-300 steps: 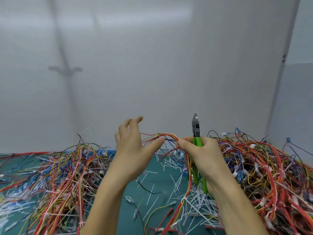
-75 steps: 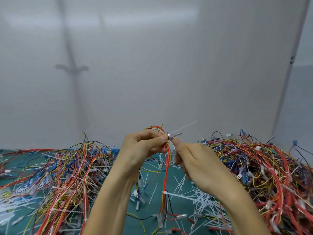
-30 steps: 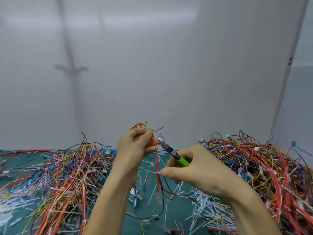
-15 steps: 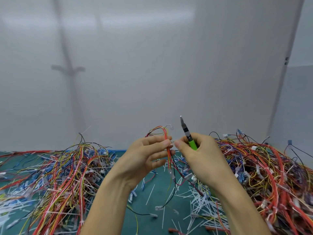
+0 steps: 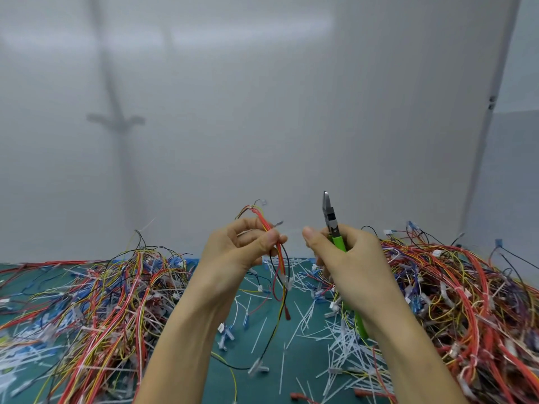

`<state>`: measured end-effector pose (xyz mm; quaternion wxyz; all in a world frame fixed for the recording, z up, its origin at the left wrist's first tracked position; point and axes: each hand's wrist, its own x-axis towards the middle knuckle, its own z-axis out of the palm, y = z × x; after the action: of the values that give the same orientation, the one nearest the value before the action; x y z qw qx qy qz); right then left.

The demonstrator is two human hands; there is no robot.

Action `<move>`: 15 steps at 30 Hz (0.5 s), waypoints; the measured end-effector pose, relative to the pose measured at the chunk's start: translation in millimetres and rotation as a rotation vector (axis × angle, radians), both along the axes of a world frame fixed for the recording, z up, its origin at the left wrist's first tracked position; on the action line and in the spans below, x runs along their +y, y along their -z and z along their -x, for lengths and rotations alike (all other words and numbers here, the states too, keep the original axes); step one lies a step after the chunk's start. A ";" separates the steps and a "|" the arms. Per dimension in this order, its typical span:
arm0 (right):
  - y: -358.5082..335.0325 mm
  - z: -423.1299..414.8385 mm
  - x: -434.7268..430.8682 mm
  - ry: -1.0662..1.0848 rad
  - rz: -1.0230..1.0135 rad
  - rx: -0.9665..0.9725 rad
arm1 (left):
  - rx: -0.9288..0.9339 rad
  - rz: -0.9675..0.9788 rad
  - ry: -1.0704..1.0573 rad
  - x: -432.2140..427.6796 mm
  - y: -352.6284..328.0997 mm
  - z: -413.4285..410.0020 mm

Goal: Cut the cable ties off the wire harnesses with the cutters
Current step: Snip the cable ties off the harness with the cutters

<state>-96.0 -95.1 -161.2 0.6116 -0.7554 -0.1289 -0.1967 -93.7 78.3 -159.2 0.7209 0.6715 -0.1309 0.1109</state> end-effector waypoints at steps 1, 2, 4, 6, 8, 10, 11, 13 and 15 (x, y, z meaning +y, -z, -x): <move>-0.3 0.2 -1.6 -0.015 0.010 0.015 | -0.002 0.031 -0.029 0.8 -0.9 0.2; -0.4 0.7 -3.4 -0.034 0.039 0.037 | -0.001 0.062 -0.052 1.4 -1.4 0.3; -0.4 2.3 -6.7 -0.091 0.143 0.100 | 0.003 0.104 -0.084 1.6 -2.1 0.5; 0.0 4.9 -6.8 -0.158 0.269 0.153 | 0.002 0.127 -0.112 1.4 -2.5 1.0; 0.5 6.8 -3.7 -0.169 0.383 0.141 | 0.000 0.126 -0.126 1.3 -3.4 2.2; 0.5 8.9 0.9 -0.136 0.432 0.100 | -0.005 0.110 -0.126 1.3 -3.7 3.5; 0.4 10.0 3.1 -0.117 0.438 0.080 | -0.009 0.102 -0.123 1.2 -3.7 4.1; -0.7 12.5 6.3 -0.090 0.449 0.054 | -0.012 0.089 -0.111 0.5 -3.6 4.5; -2.1 14.6 7.7 -0.079 0.462 0.047 | -0.013 0.074 -0.093 0.0 -4.0 4.5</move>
<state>-110.5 -87.4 -159.1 0.4326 -0.8741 -0.1856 -0.1203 -98.3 78.3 -155.2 0.7386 0.6488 -0.1001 0.1534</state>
